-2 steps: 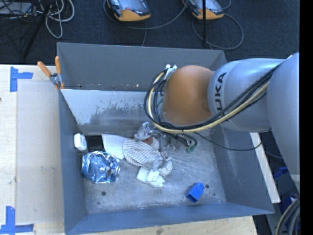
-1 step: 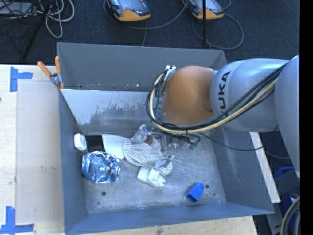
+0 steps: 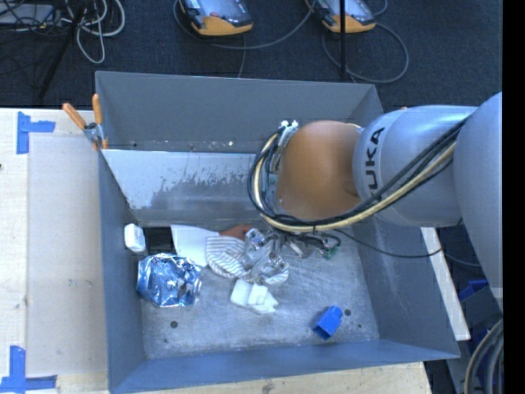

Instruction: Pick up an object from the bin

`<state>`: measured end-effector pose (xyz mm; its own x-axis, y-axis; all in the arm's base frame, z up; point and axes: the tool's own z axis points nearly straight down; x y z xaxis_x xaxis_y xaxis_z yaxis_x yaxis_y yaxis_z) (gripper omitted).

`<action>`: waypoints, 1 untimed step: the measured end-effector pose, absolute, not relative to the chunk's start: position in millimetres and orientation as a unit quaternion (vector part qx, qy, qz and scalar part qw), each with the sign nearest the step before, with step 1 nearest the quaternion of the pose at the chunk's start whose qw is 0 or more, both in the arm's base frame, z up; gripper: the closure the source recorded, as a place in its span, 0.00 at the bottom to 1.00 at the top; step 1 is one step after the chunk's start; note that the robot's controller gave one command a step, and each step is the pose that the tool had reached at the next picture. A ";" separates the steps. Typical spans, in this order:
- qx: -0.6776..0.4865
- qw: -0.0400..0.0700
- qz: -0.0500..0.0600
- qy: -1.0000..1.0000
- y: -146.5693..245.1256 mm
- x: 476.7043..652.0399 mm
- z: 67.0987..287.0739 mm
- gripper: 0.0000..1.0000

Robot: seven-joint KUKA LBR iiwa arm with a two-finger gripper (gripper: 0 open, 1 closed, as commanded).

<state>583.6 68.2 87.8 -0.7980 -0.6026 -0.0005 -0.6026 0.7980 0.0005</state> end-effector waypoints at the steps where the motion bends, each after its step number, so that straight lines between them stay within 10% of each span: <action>1: -0.318 0.000 0.000 0.948 68.1 583.6 87.8 1.00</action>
Offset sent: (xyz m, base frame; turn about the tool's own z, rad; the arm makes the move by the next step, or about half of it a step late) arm -0.0222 -0.0405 0.1893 0.0049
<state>583.6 68.1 87.8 -0.7983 -0.6022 -0.0005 -0.6022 0.7983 0.0006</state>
